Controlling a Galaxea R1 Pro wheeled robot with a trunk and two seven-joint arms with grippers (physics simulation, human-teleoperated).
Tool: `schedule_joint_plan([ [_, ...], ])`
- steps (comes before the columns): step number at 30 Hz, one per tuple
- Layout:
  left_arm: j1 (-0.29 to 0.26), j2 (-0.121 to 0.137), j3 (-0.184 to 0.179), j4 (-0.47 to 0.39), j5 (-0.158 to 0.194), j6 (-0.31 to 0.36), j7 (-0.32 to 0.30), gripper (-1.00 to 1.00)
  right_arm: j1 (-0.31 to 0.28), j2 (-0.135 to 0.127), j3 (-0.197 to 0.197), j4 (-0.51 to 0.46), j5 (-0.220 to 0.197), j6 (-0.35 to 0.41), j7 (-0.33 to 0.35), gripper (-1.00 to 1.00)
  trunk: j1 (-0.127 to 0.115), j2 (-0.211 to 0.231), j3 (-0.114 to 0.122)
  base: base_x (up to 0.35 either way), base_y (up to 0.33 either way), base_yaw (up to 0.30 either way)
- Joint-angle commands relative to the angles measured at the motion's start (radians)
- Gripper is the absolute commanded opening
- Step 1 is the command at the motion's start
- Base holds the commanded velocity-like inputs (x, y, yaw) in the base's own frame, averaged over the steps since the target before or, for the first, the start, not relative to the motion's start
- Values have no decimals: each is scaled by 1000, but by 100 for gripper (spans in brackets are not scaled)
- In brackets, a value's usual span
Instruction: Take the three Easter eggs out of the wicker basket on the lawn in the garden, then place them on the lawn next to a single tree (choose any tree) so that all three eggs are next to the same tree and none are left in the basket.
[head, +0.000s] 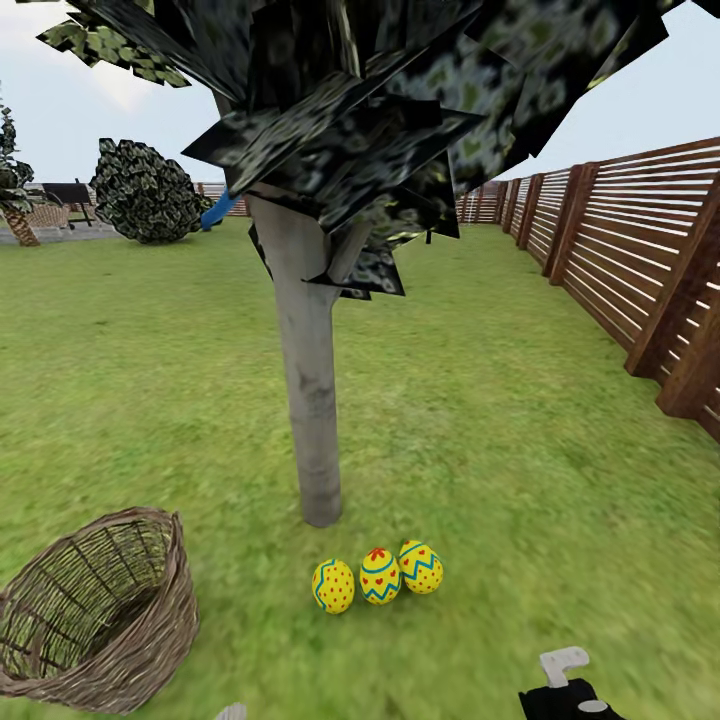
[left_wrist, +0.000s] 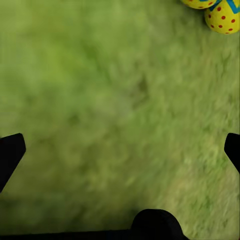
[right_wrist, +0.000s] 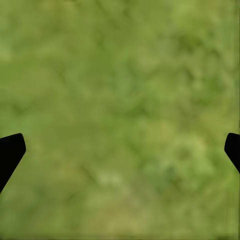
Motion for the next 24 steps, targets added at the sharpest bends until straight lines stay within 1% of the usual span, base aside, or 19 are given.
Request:
schedule_joint_plan([
  [1,0,1,-4,0,9,4,-1,100,0,0,4,1,3,-3,2,100,-4,7,2,0,0,0],
  [13,0,4,-6,2,2,4,2,100,6,0,4,3,4,-1,3,100,-50,91,40,0,0,0],
  [15,0,10,-5,3,2,4,3,100,7,-1,3,5,3,0,3,100,-58,105,46,0,0,0],
  [19,1,33,-5,15,2,4,6,100,9,-3,2,12,3,0,3,100,-73,133,59,0,0,0],
  [24,0,37,-4,73,0,7,9,100,13,-6,2,25,4,1,1,100,-92,168,74,0,0,0],
])
